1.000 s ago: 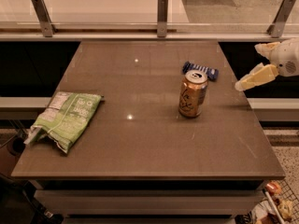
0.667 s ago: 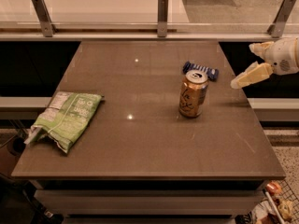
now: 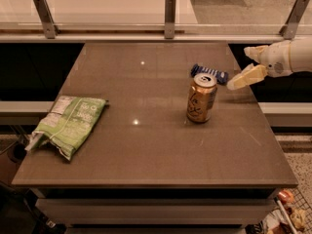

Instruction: Move rxbar blueberry near green jalapeno chip bag

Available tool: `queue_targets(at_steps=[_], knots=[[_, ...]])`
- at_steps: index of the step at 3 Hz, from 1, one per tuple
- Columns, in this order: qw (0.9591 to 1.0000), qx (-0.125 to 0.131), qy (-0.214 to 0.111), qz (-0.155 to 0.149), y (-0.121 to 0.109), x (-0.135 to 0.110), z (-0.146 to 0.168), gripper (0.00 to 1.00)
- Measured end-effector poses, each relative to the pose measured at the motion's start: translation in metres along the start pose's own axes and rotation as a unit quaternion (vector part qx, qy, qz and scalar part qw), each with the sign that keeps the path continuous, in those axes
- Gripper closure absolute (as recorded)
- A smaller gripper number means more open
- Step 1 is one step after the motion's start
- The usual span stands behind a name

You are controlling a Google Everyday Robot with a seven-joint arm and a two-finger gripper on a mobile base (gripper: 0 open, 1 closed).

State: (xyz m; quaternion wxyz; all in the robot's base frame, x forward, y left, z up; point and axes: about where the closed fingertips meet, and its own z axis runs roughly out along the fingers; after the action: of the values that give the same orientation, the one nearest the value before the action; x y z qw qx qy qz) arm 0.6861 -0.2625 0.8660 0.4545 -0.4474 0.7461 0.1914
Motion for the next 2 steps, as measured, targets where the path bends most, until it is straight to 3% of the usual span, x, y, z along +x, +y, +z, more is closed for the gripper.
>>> queue_targets(at_steps=[2], knots=[[0.9991, -0.028, -0.030, 0.015, 0.005, 0.008, 0.032, 0.00]])
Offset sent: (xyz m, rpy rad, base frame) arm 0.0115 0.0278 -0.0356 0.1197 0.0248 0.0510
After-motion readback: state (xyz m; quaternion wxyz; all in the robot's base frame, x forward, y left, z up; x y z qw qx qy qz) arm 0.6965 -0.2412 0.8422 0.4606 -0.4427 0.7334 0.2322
